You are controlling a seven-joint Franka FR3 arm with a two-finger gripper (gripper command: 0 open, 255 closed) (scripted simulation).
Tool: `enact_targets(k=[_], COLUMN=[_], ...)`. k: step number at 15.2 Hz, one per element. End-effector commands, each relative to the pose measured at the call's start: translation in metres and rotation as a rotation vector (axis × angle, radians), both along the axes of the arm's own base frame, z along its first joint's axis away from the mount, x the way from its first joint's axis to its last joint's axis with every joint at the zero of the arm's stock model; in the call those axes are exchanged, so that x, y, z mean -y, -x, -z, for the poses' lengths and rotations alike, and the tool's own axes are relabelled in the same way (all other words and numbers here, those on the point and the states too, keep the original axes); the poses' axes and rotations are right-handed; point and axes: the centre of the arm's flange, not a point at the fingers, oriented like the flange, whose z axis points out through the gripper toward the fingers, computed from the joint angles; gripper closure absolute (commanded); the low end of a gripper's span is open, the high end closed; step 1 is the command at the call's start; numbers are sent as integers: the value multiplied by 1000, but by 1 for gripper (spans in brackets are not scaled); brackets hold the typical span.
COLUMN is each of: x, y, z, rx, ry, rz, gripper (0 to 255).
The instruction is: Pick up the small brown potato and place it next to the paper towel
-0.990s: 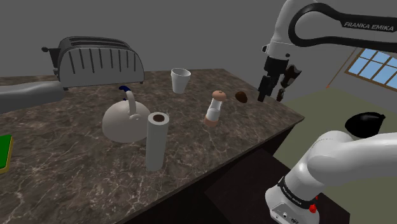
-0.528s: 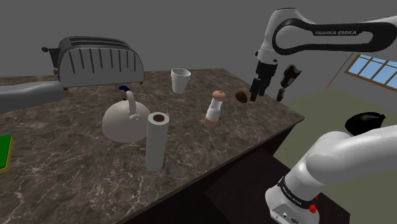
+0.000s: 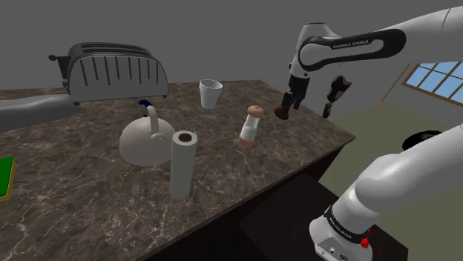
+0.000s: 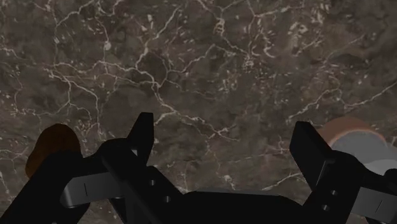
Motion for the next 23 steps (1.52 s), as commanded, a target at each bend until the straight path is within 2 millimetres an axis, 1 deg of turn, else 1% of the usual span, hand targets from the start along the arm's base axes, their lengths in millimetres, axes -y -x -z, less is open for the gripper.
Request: enact_targets(k=[1, 11, 21, 23], x=[16, 105, 201, 204], y=[-14, -87, -154, -153], z=[12, 61, 101, 111], rx=[5, 27, 48, 48], ry=[14, 82, 149, 149], rz=[13, 79, 145, 145], gripper=[0, 0, 0, 0])
